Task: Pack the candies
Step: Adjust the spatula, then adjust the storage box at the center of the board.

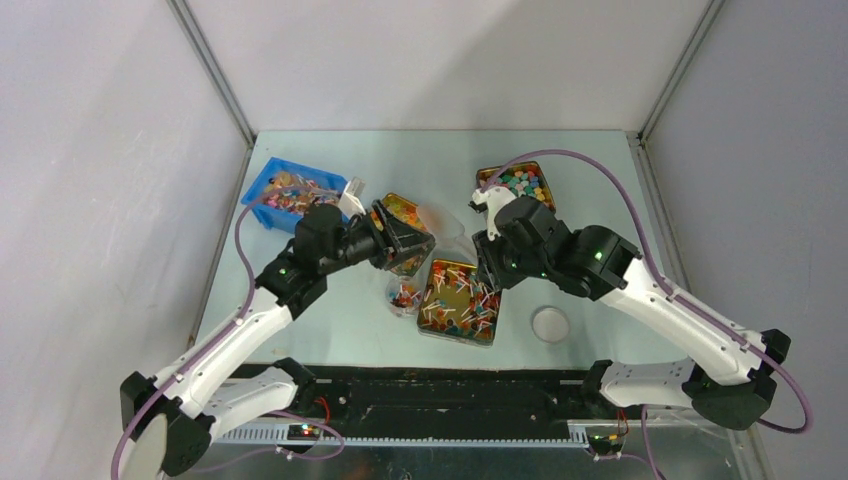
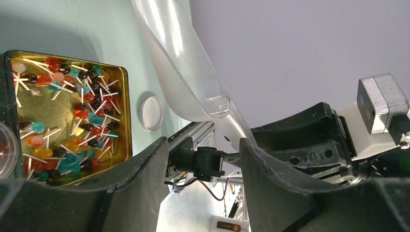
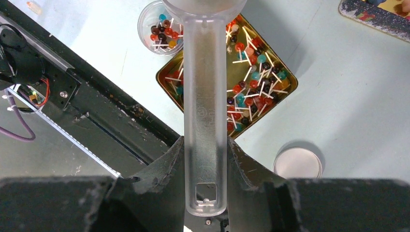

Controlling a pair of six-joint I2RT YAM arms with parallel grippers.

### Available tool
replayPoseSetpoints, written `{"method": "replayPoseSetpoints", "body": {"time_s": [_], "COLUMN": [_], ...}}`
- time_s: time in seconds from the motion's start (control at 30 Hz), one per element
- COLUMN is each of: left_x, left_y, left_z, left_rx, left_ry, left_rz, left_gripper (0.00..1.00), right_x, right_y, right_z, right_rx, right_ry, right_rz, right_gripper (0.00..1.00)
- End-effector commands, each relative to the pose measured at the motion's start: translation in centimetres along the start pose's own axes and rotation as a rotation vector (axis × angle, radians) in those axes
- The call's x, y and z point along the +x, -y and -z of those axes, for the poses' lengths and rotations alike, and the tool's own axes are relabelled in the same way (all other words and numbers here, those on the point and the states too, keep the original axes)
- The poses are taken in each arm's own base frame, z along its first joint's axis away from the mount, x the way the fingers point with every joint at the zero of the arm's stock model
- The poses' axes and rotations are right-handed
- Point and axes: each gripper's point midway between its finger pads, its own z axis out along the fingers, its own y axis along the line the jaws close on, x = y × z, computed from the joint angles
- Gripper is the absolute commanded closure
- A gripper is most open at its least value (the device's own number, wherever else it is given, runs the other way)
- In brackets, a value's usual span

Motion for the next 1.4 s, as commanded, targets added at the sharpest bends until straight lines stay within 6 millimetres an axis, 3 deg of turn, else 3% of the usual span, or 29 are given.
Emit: {"method": "replayPoseSetpoints", "body": {"time_s": [0.0, 0.47, 0.6, 0.77, 1.17, 1.37], "left_x": [-0.5, 1.2, 1.4, 1.9, 7.1, 9.1], "left_y": [1.6, -2.5, -2.9, -4.1, -14.5, -17.4], "left_z": [-0.2, -2.7, -2.6, -1.9, 1.5, 1.5], "left_rx": [0.033, -0.129, -0.136, -0.180, -0.511, -0.584], "left_ry": [0.018, -0.034, -0.037, -0.057, -0.207, -0.274], "left_rz": [-0.016, -0.018, -0.025, -0.070, -0.138, -0.157], "left_gripper": [0.41, 0.55, 0.52, 0.44, 0.47, 0.48], "right_x": [-0.5, -0.7, -0.6, 1.1, 6.9, 9.2], "right_y": [0.0, -0.1, -0.1, 0.8, 2.7, 2.8], "right_z": [0.1, 1.2, 1.1, 0.1, -0.8, -0.1], "right_rx": [0.005, -0.011, -0.016, 0.004, 0.000, -0.011], "right_ry": [0.033, 0.068, 0.059, 0.002, -0.202, -0.313], "right_rz": [0.016, -0.028, -0.035, -0.051, -0.137, -0.179], "right_gripper": [1.00, 1.00, 1.00, 1.00, 1.00, 1.00]}}
